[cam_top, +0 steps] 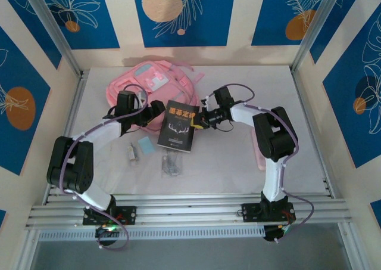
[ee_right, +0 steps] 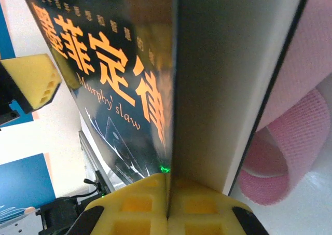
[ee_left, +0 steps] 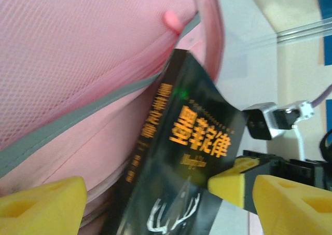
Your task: Pack books, pencil case, and school supplies into a backpack
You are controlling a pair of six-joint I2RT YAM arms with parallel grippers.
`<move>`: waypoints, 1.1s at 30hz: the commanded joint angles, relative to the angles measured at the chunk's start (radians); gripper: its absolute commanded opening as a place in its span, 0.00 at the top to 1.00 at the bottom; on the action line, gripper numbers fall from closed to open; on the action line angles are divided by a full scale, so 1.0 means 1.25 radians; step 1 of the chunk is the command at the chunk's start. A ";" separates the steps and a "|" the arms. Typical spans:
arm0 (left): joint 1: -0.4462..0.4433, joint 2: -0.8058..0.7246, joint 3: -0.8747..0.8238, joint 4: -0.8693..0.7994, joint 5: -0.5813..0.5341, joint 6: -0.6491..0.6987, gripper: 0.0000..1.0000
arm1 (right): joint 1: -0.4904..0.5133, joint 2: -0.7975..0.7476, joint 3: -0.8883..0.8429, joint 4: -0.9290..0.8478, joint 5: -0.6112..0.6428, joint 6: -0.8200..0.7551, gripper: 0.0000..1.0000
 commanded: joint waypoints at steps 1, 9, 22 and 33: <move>-0.003 0.021 0.018 -0.071 0.026 0.049 0.18 | 0.002 -0.035 -0.029 -0.023 0.073 -0.015 0.99; -0.038 0.098 0.044 -0.076 0.097 0.071 0.28 | 0.021 0.006 0.008 -0.029 0.097 -0.006 0.97; -0.092 0.115 0.104 -0.060 0.158 0.068 0.82 | 0.014 -0.021 0.020 -0.067 0.123 -0.018 0.92; -0.103 0.154 0.115 0.068 0.222 -0.007 0.72 | 0.010 0.003 0.050 -0.071 0.122 -0.026 0.85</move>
